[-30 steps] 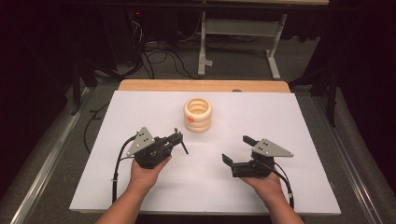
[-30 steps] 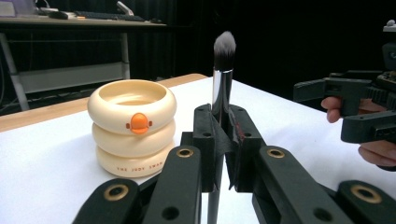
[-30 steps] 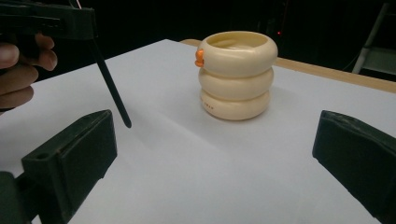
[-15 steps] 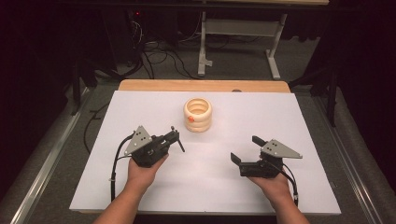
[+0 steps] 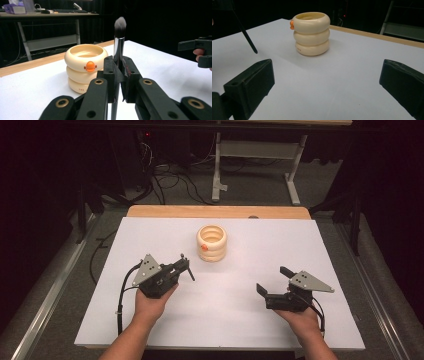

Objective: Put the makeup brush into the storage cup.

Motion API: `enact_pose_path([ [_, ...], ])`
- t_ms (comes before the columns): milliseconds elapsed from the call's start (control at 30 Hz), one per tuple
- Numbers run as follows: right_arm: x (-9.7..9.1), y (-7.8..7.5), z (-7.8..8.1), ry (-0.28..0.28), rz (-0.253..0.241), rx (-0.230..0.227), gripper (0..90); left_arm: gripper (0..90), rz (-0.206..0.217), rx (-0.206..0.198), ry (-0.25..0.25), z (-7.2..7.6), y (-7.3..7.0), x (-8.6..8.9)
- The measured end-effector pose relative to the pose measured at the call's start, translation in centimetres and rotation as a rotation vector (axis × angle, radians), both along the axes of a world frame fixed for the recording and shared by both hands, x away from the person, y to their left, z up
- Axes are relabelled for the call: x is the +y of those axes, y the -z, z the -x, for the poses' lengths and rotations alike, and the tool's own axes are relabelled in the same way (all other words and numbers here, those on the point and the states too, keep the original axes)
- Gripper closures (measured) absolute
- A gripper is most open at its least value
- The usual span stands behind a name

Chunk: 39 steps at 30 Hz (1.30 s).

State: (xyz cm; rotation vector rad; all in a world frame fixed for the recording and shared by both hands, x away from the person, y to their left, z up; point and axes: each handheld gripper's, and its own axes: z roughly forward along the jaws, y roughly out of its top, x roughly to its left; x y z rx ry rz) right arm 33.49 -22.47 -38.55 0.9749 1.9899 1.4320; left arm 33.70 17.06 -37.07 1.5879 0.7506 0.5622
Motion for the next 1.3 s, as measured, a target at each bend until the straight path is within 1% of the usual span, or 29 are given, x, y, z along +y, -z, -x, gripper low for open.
enact_pose_path([
  [233,-0.7,0.2,0.2,0.013,0.002,0.007,1.2,83.2,0.004,-0.002,-0.009,0.0,-0.1,0.0],
  [267,-0.8,0.2,0.2,0.011,0.004,0.0,1.3,83.2,0.003,-0.005,-0.01,0.0,-0.1,0.0],
  [300,-0.8,0.2,0.2,0.014,-0.002,0.009,1.2,83.2,0.001,-0.007,-0.011,0.0,-0.2,-0.1],
  [400,-0.9,0.3,0.2,0.01,0.002,0.006,1.3,83.2,0.002,-0.003,-0.017,-0.2,-0.3,-0.2],
  [500,-1.0,0.2,0.2,0.016,-0.009,0.009,1.3,83.2,0.004,-0.003,-0.018,-0.3,-0.5,-0.5],
  [567,-1.0,0.3,0.1,0.012,-0.009,0.005,1.3,83.2,0.008,-0.006,-0.015,-0.2,-0.7,-0.6],
  [600,-0.9,0.3,0.1,0.01,-0.006,0.007,1.3,83.3,-0.002,-0.01,-0.015,-0.2,-0.9,-0.7],
  [667,-0.8,0.3,0.1,0.007,-0.007,0.006,1.2,83.2,0.002,-0.007,-0.012,-0.2,-1.1,-0.8],
  [700,-0.8,0.3,0.2,0.006,-0.007,0.006,1.2,83.2,0.015,-0.001,-0.013,-0.3,-1.2,-0.9],
  [733,-0.8,0.3,0.2,0.006,-0.009,0.008,1.2,83.2,0.019,0.002,-0.012,-0.3,-1.3,-0.9],
  [867,-0.8,0.3,0.2,0.002,-0.008,0.003,1.2,83.2,0.024,0.013,-0.014,-0.6,-1.7,-0.7],
  [933,-0.7,0.3,0.2,0.003,-0.008,0.003,1.3,83.2,0.047,0.029,-0.01,-0.8,-1.9,-0.7],
  [1133,-0.7,0.2,0.2,0.003,-0.005,0.0,1.3,83.2,0.052,0.021,-0.012,-1.1,-2.9,-0.8],
  [1200,-0.7,0.2,0.2,0.003,-0.005,0.0,1.2,83.2,0.049,0.014,-0.013,-1.3,-3.3,-0.9],
  [1233,-0.7,0.2,0.2,0.004,-0.007,0.002,1.2,83.2,0.04,0.01,-0.012,-1.4,-3.6,-0.9],
  [1300,-0.7,0.2,0.2,0.004,-0.007,0.001,1.2,83.2,0.043,0.006,-0.012,-1.6,-4.0,-0.9],
])
